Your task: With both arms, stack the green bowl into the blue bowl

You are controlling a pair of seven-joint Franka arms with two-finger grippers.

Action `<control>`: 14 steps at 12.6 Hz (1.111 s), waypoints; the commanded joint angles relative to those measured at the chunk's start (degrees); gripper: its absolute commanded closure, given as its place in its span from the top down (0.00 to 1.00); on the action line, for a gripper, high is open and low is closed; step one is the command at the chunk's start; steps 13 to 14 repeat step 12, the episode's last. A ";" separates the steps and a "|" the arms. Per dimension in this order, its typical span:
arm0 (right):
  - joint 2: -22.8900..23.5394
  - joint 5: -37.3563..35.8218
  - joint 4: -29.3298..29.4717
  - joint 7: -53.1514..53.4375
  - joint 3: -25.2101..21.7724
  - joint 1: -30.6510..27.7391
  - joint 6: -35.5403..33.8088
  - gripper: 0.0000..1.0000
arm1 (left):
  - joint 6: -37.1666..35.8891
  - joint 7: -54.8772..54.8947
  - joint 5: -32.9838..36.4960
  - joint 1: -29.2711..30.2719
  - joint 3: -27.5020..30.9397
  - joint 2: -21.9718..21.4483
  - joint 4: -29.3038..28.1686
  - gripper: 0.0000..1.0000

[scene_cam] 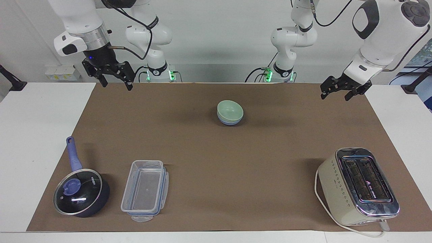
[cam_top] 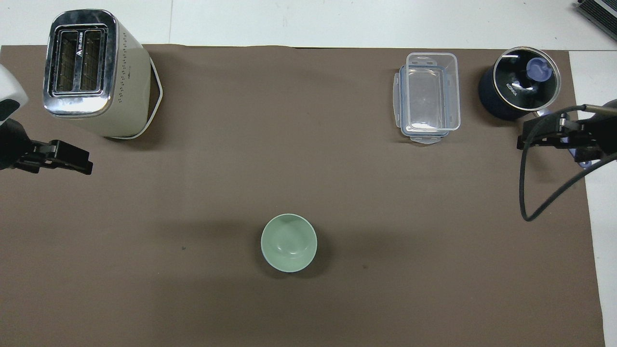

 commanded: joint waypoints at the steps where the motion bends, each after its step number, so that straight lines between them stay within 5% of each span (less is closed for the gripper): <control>1: -1.69 -1.12 -1.96 -0.73 0.71 -0.64 -0.10 1.00 | -1.18 -0.53 1.17 0.49 -0.47 0.27 0.91 1.00; 4: -5.02 -1.03 -7.22 -0.90 0.71 -0.73 0.59 1.00 | -1.18 -0.53 1.17 0.49 -0.47 0.27 0.91 1.00; 14: -4.85 -1.12 -7.15 -3.37 0.71 -0.91 1.92 1.00 | -1.18 -0.53 1.17 0.49 -0.56 0.27 0.91 1.00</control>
